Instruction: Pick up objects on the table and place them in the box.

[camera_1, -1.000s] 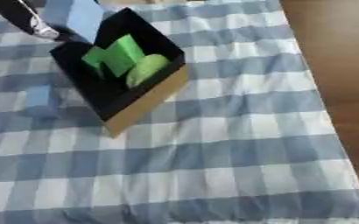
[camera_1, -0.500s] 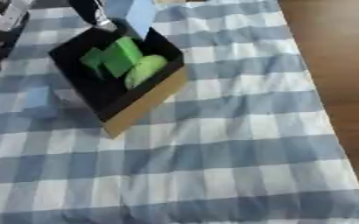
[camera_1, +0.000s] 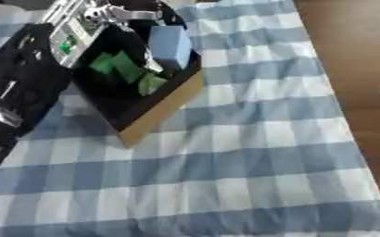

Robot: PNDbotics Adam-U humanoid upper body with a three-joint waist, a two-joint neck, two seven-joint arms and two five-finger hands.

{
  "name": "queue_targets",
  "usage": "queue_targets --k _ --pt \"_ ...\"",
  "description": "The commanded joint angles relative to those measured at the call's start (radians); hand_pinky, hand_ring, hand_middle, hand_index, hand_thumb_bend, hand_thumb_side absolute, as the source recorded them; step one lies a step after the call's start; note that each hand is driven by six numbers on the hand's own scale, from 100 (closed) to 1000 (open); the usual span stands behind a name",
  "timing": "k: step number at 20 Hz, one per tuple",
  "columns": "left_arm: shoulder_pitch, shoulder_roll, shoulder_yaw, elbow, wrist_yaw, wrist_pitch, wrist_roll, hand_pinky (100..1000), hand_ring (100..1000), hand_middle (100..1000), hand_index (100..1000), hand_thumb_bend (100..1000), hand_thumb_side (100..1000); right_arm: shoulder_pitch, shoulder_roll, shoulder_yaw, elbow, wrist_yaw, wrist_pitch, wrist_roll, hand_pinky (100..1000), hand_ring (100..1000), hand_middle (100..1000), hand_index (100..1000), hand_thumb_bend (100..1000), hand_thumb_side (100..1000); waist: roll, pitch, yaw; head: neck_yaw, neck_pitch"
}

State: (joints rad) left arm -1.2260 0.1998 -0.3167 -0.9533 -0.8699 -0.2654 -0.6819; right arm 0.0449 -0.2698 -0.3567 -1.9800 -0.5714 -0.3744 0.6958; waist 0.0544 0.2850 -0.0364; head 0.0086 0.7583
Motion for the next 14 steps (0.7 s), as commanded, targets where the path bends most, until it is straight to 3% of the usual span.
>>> queue_targets --k 1,4,11,13,14 --pt "-0.022 -0.002 0.022 -0.002 -0.053 -0.013 0.033 951 906 815 936 618 481 -0.002 -0.011 -0.008 -0.02 0.004 0.002 -0.003 957 1000 449 965 100 549 -0.004 -0.006 0.0 -0.001 0.0" --pt "-0.027 0.005 0.051 -0.022 -0.101 -0.001 0.063 965 939 842 948 623 350 0.001 -0.008 -0.009 -0.02 0.007 0.004 -0.003 958 1000 449 966 100 549 -0.004 -0.008 0.002 -0.004 0.003" --pt "-0.022 0.001 0.087 -0.054 -0.166 0.006 0.103 967 939 844 949 611 385 0.004 -0.007 -0.009 -0.02 0.006 0.007 -0.003 959 1000 449 966 100 549 -0.005 -0.013 0.002 -0.007 0.004" --pt "-0.023 0.004 0.09 -0.063 -0.16 0.004 0.098 981 962 864 958 658 380 0.005 -0.008 -0.009 -0.02 0.004 0.007 -0.003 959 1000 450 966 100 549 -0.006 -0.015 0.003 -0.009 0.004" --pt "-0.026 0.011 0.086 -0.065 -0.165 0.005 0.09 989 983 871 959 718 332 0.005 -0.009 -0.009 -0.02 0.003 0.007 -0.004 959 1000 450 966 100 549 -0.005 -0.017 0.004 -0.009 0.003"
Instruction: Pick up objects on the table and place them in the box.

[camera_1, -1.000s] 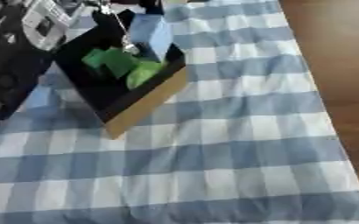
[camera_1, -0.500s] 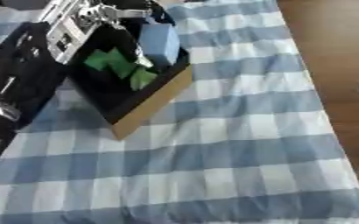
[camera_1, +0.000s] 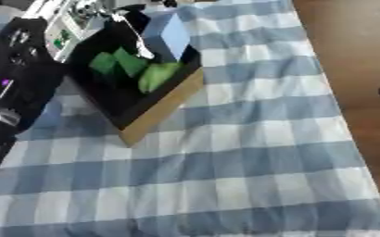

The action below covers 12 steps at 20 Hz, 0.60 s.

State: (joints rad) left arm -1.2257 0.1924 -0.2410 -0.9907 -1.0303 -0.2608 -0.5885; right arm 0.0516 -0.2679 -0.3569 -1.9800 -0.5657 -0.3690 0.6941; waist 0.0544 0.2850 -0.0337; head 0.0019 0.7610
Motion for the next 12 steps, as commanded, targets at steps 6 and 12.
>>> queue_targets --k 6,12 --pt "-0.022 0.016 0.006 -0.013 -0.079 0.009 -0.001 993 984 878 955 706 226 -0.001 -0.011 -0.01 -0.02 -0.008 0.004 -0.004 959 1000 451 966 100 549 -0.006 -0.02 0.0 -0.005 -0.003" --pt "-0.015 0.016 0.045 -0.065 -0.019 0.019 0.042 971 954 834 926 565 365 0.001 -0.008 -0.012 -0.02 -0.004 0.004 -0.003 960 1000 449 967 100 548 -0.007 -0.019 0.0 -0.009 0.0"
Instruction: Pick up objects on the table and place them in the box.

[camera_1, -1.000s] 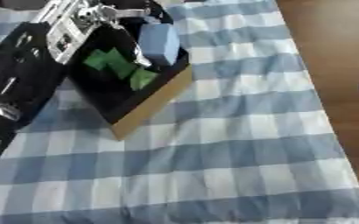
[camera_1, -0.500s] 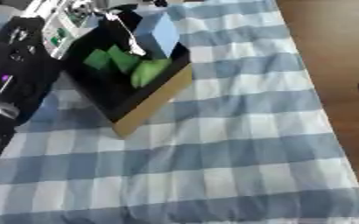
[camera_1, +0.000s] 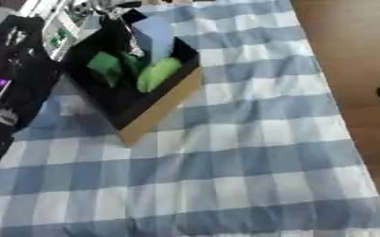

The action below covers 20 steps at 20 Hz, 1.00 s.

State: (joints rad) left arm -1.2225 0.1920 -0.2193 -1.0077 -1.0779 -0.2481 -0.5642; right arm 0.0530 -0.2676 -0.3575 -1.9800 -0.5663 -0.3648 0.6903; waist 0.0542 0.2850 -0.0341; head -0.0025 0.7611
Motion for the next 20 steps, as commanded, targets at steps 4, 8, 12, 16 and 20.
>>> queue_targets --k 4,8,12,16,20 --pt "-0.01 0.083 0.029 -0.139 0.088 0.015 0.006 962 944 822 913 575 378 0.006 -0.008 -0.018 -0.02 0.006 -0.002 -0.003 961 1000 449 967 100 549 -0.001 -0.021 0.014 -0.02 0.007" --pt "0.013 0.176 -0.007 -0.186 0.147 0.031 -0.046 959 947 827 913 602 373 0.015 -0.012 -0.025 -0.02 0.015 -0.005 -0.012 961 1000 449 967 100 548 0.005 -0.027 0.037 -0.042 0.009" --pt "0.057 0.284 -0.037 -0.239 0.215 0.029 -0.081 960 950 830 915 613 377 0.014 -0.015 -0.023 -0.02 0.017 -0.005 -0.015 961 1000 450 967 100 548 0.006 -0.028 0.042 -0.039 0.009" --pt "0.068 0.325 -0.048 -0.273 0.28 0.048 -0.104 939 950 830 915 613 377 0.012 -0.016 -0.021 -0.02 0.015 -0.004 -0.013 961 1000 449 967 100 544 0.007 -0.028 0.04 -0.036 0.009" --pt "0.122 0.394 -0.093 -0.283 0.332 0.043 -0.128 958 950 832 917 633 375 0.02 -0.015 -0.029 -0.02 0.021 -0.01 -0.017 962 1000 448 968 100 547 0.008 -0.027 0.054 -0.056 0.009"
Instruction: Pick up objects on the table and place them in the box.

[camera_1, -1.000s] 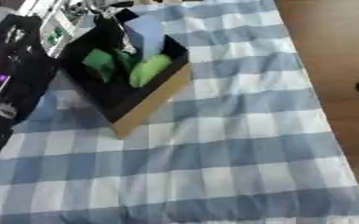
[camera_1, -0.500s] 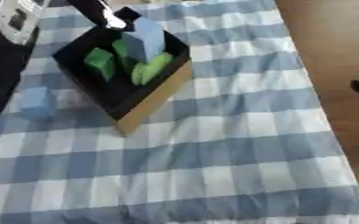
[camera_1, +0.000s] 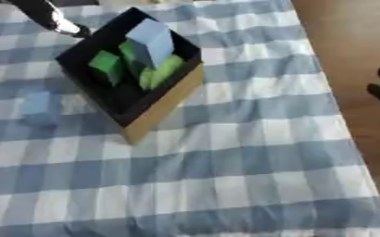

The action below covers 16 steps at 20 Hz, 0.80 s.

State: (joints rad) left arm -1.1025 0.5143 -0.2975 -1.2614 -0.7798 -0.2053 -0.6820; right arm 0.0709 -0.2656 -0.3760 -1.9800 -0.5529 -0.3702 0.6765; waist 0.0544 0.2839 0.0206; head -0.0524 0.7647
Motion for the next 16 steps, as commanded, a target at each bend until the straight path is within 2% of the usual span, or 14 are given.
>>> queue_targets --k 1,6,16 --pt "0.014 0.093 -0.019 -0.045 0.049 0.004 -0.006 957 949 832 918 633 373 0.0 -0.016 -0.009 -0.02 0.009 -0.003 -0.004 962 1000 448 968 100 548 0.007 -0.025 -0.002 -0.002 0.005" --pt "0.05 0.153 -0.04 -0.08 0.127 0.025 -0.035 956 949 832 917 640 386 -0.002 -0.018 -0.008 -0.02 0.003 -0.006 -0.005 962 1000 448 967 100 546 0.006 -0.023 -0.007 0.011 0.005" --pt "0.157 0.276 -0.089 -0.119 0.212 0.055 -0.084 956 949 833 916 673 385 -0.005 -0.019 -0.01 -0.02 0.007 -0.004 -0.007 962 1000 449 968 100 546 0.01 -0.021 -0.006 0.007 0.005"
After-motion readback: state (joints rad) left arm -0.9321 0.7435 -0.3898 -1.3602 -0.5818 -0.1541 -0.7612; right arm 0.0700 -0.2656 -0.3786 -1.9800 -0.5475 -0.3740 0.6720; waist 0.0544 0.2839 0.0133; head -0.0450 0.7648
